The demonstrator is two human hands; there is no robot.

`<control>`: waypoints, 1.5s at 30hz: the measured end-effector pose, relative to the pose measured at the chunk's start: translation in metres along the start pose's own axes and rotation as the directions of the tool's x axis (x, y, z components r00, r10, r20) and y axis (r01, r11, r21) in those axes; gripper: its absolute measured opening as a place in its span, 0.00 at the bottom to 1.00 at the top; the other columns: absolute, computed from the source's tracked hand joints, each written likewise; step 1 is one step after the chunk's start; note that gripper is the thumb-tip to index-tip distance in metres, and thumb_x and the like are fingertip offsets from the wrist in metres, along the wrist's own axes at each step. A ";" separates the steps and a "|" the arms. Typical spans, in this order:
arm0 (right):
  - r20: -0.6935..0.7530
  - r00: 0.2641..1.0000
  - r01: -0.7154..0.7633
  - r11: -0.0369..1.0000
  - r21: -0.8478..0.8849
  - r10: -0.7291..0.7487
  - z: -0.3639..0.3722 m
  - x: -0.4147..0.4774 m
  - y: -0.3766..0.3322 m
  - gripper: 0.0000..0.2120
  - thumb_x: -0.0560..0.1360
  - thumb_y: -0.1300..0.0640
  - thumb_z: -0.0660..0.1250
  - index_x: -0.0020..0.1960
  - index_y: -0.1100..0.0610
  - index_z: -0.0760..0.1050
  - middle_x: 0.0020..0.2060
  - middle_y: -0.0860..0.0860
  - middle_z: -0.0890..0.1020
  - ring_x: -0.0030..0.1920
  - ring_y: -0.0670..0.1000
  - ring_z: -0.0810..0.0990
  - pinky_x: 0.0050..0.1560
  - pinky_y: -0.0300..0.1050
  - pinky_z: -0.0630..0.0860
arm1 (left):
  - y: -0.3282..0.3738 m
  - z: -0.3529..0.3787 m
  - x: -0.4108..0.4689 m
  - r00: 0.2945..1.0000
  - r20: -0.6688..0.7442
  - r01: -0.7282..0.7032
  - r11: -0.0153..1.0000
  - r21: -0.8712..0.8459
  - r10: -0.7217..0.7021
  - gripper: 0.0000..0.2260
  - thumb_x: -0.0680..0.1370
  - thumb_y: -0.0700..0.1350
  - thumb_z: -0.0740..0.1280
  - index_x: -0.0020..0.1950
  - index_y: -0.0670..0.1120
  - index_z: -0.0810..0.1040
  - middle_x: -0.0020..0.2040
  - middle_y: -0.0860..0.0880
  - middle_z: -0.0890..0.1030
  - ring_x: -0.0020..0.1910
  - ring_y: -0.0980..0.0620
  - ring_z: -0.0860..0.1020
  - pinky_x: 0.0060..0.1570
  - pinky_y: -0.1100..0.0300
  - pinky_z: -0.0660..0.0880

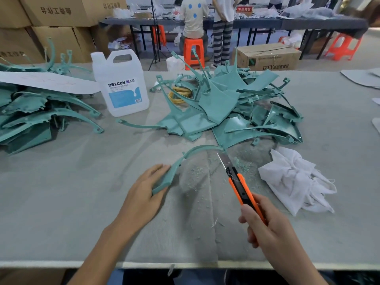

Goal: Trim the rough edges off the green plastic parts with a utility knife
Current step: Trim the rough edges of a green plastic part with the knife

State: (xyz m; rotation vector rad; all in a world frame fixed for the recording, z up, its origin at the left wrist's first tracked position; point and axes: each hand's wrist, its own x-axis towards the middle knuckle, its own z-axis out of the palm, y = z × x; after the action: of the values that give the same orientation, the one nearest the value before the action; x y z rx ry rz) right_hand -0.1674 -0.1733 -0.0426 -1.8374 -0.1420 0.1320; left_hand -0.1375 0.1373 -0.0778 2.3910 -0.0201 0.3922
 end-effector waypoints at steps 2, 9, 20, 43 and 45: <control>0.043 0.999 0.017 1.000 -0.022 -0.016 -0.001 0.003 -0.004 0.16 0.71 0.37 0.65 0.58 0.36 0.76 0.41 0.50 0.83 0.29 0.51 0.79 0.30 0.45 0.78 | 0.006 0.007 -0.007 0.999 -0.003 0.043 0.991 -0.124 -0.044 0.22 0.79 0.45 0.70 0.73 0.58 0.74 0.70 0.63 0.75 0.69 0.67 0.71 0.67 0.75 0.63; 0.198 0.979 0.089 0.965 -0.248 -0.040 0.006 0.010 -0.017 0.20 0.72 0.28 0.61 0.61 0.33 0.73 0.38 0.47 0.83 0.30 0.46 0.78 0.32 0.43 0.77 | 0.009 0.012 -0.011 0.982 -0.052 0.170 0.974 -0.147 -0.179 0.24 0.76 0.50 0.72 0.71 0.57 0.76 0.66 0.62 0.78 0.65 0.64 0.75 0.65 0.68 0.70; 0.368 0.920 0.291 0.869 -0.400 -0.139 0.010 0.013 -0.036 0.17 0.76 0.32 0.59 0.64 0.28 0.70 0.38 0.42 0.81 0.36 0.43 0.79 0.37 0.36 0.73 | 0.005 0.015 -0.012 0.973 -0.036 0.221 0.965 -0.140 -0.228 0.25 0.76 0.49 0.73 0.72 0.59 0.74 0.67 0.60 0.78 0.65 0.63 0.75 0.61 0.73 0.69; 0.008 0.993 -0.049 0.489 -0.871 0.114 -0.021 0.167 -0.045 0.20 0.82 0.45 0.61 0.48 0.61 0.78 0.33 0.55 0.78 0.32 0.55 0.77 0.35 0.48 0.75 | 0.008 0.016 -0.013 0.977 0.001 0.213 0.970 -0.117 -0.214 0.24 0.79 0.44 0.69 0.75 0.58 0.71 0.66 0.68 0.70 0.67 0.60 0.73 0.64 0.66 0.69; -0.035 0.988 -0.100 0.466 -0.879 0.148 -0.031 0.167 -0.041 0.18 0.82 0.45 0.61 0.51 0.59 0.79 0.36 0.56 0.80 0.34 0.56 0.79 0.40 0.50 0.81 | 0.007 0.016 -0.012 0.976 -0.003 0.215 0.967 -0.139 -0.218 0.24 0.80 0.43 0.69 0.74 0.58 0.71 0.65 0.69 0.70 0.66 0.62 0.73 0.63 0.68 0.70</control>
State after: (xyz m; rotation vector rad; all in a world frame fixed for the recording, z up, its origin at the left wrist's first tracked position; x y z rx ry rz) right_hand 0.0007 -0.1640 0.0027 -2.9213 -0.1121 0.2342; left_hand -0.1456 0.1204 -0.0884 2.2244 0.2146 0.2988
